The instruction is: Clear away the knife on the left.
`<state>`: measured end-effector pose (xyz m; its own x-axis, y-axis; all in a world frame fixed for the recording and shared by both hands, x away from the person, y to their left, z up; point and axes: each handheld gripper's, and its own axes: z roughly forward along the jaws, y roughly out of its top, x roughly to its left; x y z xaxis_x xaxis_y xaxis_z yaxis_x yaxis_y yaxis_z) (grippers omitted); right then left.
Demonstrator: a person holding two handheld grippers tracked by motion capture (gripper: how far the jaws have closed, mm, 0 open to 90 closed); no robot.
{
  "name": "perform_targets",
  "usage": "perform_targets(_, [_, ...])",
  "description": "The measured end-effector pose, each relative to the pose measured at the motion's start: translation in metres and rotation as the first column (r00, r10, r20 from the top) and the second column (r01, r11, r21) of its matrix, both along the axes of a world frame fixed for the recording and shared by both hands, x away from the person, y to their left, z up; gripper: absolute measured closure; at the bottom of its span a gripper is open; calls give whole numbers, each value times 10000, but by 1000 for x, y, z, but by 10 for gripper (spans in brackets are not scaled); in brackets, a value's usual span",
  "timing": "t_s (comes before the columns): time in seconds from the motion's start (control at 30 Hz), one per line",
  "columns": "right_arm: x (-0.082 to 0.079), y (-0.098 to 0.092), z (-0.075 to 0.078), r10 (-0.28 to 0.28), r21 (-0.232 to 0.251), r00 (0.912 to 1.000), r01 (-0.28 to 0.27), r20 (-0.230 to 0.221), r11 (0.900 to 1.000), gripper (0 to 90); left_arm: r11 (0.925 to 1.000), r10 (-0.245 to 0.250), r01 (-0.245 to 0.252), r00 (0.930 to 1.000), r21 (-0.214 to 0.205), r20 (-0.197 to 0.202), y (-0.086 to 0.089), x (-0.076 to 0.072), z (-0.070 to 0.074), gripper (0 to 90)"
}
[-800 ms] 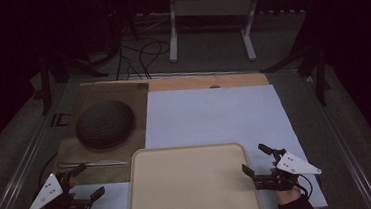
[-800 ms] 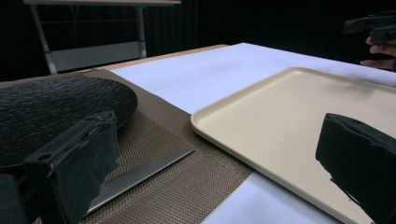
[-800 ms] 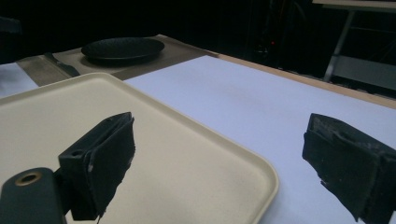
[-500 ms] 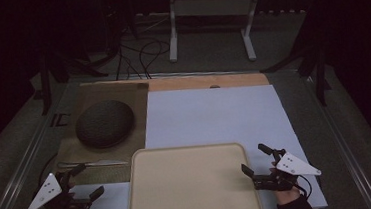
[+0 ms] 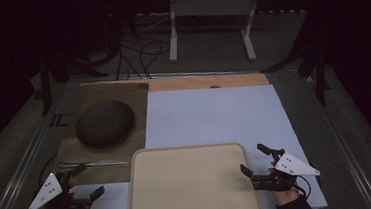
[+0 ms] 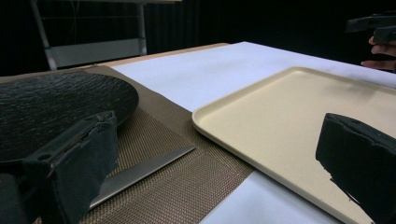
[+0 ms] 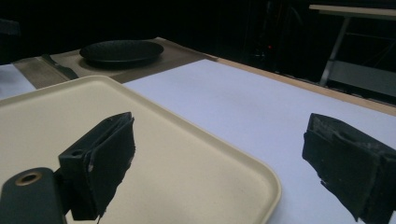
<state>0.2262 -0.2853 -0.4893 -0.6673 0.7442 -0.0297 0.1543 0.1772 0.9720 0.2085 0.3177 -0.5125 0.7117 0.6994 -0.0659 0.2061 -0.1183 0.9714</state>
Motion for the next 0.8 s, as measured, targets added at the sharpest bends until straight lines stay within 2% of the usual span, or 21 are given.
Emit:
perform_targets(0.07, [0, 0, 0, 10, -13, 10000, -10, -18, 10000, 89, 9999, 46, -45, 10000, -136, 63, 0, 0, 0, 0])
perform_targets(0.13, [0, 0, 0, 11, -35, 10000, -11, -12, 10000, 89, 9995, 100, -103, 9999, -284, -94, -1, 0, 1, 0])
perform_targets(0.2, [0, 1, 0, 17, -15, 10000, -17, -17, 10000, 89, 9988, 470, -472, 9986, -85, -254, -3, 1, 2, 0])
perform_targets(0.27, [0, 1, 0, 10, 21, 10000, -10, -23, 10000, 90, 9984, 565, -567, 9971, -34, -516, -4, 2, 4, 0])
perform_targets(0.3, [0, 1, 0, 9, 23, 10000, -9, -12, 10000, 89, 9990, 421, -431, 9967, -122, -690, -4, 3, 4, 0])
perform_targets(0.37, [0, 1, 0, 16, 22, 10000, -16, -3, 10000, 89, 9993, 208, -231, 9970, -296, -741, -4, 4, 7, 0])
perform_targets(0.47, [0, 1, 1, 38, -6, 10000, -38, 13, 10000, 90, 9992, 247, -271, 9965, -286, -802, -3, 5, 10, 0])
perform_targets(0.53, [0, 2, 1, 42, -29, 10000, -42, 37, 10000, 89, 9995, 233, -249, 9973, -218, -703, -3, 5, 11, 0])
perform_targets(0.6, [0, 2, 1, 39, -40, 10000, -39, 62, 10000, 90, 9995, -73, 48, 9965, -298, -827, -1, 7, 12, 0])
perform_targets(0.73, [1, 3, 1, 53, -35, 10000, -53, 57, 10000, 90, 9996, -277, 280, 9969, 28, -736, 0, 9, 19, 0])
perform_targets(0.8, [1, 4, 1, 67, -47, 10000, -67, 39, 10000, 90, 9983, -500, 517, 9971, 265, -582, 3, 10, 27, 0])
